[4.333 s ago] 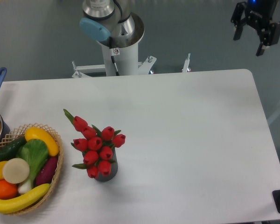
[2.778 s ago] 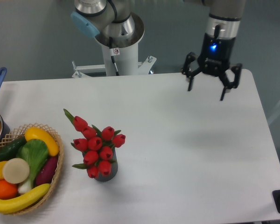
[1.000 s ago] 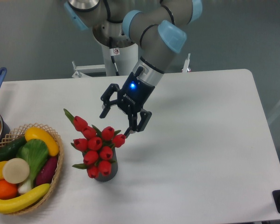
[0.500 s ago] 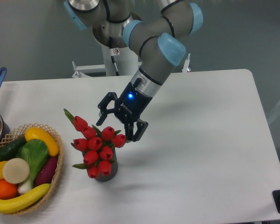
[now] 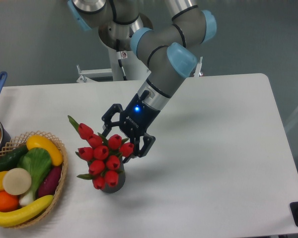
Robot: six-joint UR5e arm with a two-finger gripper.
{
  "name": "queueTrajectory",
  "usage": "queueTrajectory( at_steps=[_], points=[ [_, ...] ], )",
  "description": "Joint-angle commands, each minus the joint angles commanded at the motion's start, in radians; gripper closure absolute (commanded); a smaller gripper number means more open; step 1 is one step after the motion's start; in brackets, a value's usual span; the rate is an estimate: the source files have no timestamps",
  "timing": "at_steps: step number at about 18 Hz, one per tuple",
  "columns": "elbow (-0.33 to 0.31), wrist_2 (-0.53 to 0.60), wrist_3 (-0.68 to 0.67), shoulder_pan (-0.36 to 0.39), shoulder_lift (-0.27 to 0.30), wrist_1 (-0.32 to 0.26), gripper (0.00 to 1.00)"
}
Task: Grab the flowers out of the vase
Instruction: 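Lower the open gripper around the tulip stems above the vase rim, then close the gripper on the tulip bunch stems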
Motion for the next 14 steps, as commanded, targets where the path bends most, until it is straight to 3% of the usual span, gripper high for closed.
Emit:
queueTrajectory(
  at_steps=[9, 14],
  points=[
    [0.012, -0.028, 0.002, -0.026, -0.022, 0.008, 0.00],
    [0.003, -0.029, -0.002, -0.023, -0.014, 0.006, 0.31]
  ],
)
